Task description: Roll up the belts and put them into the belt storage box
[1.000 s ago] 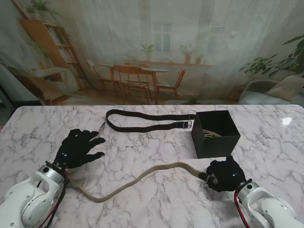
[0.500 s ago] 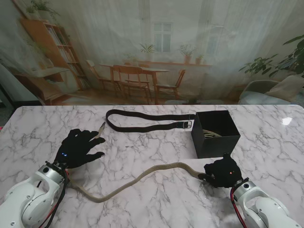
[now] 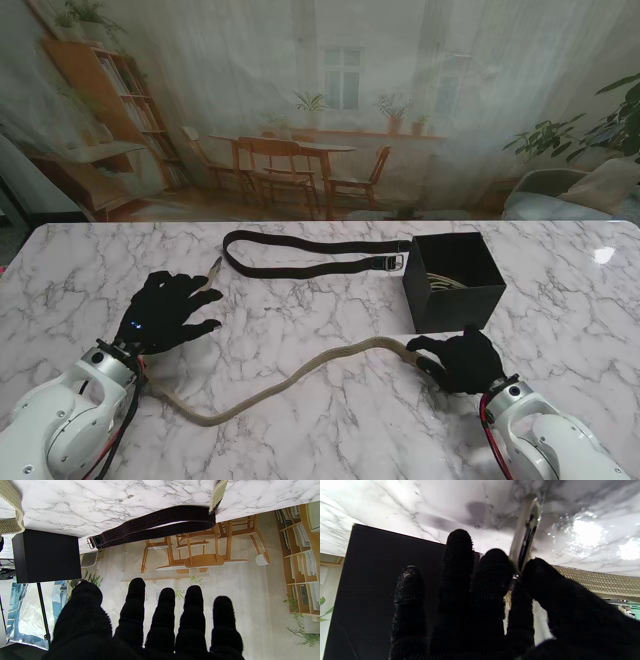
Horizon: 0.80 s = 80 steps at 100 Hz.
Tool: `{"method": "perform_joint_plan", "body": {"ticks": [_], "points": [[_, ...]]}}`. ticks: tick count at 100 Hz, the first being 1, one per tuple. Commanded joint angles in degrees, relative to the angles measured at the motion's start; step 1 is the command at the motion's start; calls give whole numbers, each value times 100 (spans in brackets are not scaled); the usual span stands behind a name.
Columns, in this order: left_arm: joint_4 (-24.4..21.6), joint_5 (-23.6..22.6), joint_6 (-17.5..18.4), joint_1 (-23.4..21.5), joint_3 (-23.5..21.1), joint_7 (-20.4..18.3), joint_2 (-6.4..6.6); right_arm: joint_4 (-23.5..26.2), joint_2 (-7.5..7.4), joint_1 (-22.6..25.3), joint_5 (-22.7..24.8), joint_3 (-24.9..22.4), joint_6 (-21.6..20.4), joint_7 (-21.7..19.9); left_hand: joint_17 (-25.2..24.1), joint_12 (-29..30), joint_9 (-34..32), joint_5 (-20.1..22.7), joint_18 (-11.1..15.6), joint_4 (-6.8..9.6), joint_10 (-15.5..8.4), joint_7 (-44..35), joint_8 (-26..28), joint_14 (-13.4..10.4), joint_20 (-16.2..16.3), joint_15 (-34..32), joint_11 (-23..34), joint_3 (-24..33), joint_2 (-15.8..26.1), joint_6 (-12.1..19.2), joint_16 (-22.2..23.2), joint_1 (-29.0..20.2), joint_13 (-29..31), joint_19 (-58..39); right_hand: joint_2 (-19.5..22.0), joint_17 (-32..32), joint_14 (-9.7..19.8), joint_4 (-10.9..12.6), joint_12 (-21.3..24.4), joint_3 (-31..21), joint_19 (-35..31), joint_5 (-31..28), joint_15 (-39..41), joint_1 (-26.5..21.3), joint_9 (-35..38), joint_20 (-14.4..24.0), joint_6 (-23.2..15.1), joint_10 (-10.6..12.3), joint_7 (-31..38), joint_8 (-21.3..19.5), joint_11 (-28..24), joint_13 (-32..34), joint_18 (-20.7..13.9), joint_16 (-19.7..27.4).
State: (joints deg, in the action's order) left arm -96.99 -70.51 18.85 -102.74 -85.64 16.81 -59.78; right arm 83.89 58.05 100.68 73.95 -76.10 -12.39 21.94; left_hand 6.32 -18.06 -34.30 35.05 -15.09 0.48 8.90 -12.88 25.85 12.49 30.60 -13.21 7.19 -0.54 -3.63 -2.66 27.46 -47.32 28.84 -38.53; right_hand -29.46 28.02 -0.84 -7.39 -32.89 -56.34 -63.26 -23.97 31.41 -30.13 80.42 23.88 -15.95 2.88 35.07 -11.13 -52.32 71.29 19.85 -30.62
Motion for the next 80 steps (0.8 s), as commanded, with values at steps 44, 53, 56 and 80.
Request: {"method": "perform_joint_plan", "body": {"ticks": [44, 53, 56, 80], "points": [[15, 12, 13, 4, 20, -37, -10, 65, 17, 33, -171, -123, -555, -440, -102, -46, 117, -143, -163, -87, 12, 57, 25, 23, 64, -95, 94, -106, 264, -190, 49, -173, 2, -115, 29, -319, 90, -456, 521, 178, 142, -1841, -105, 82, 290, -19, 1184, -109, 1440, 831, 1334, -116, 156, -34], [10, 11, 11, 0, 17, -41, -10, 136, 27, 66, -257, -173, -644, -593, -108, -45, 119, -146, -164, -87, 17, 58, 24, 22, 59, -93, 92, -106, 265, -191, 48, -171, -1, -108, 226, -420, 44, -126, 613, 101, 176, -2352, -286, 663, 308, 2, 1693, -277, 1020, 296, 1755, -265, 156, 21], [11, 10, 13, 0, 17, -41, -10, 182, 31, 90, -299, -207, -690, -697, -103, -44, 120, -145, -162, -87, 12, 57, 24, 28, 59, -92, 92, -105, 265, -192, 48, -171, -4, -108, 240, -437, 36, -20, 641, 37, 189, -2411, -312, 744, 316, 1, 1760, -301, 829, 145, 1802, -286, 157, 35], [7, 19, 7, -2, 16, -55, -11, 804, 51, 420, -929, -654, -1090, -2188, -111, -41, 131, -158, -170, -88, 21, 66, 19, 32, 48, -88, 85, -105, 267, -194, 45, -170, -14, -91, 312, -1008, 148, 378, 1202, -91, 564, -1451, -1076, 1180, -567, 17, 2440, -332, -393, -511, 3088, -1189, 115, 353]]}}
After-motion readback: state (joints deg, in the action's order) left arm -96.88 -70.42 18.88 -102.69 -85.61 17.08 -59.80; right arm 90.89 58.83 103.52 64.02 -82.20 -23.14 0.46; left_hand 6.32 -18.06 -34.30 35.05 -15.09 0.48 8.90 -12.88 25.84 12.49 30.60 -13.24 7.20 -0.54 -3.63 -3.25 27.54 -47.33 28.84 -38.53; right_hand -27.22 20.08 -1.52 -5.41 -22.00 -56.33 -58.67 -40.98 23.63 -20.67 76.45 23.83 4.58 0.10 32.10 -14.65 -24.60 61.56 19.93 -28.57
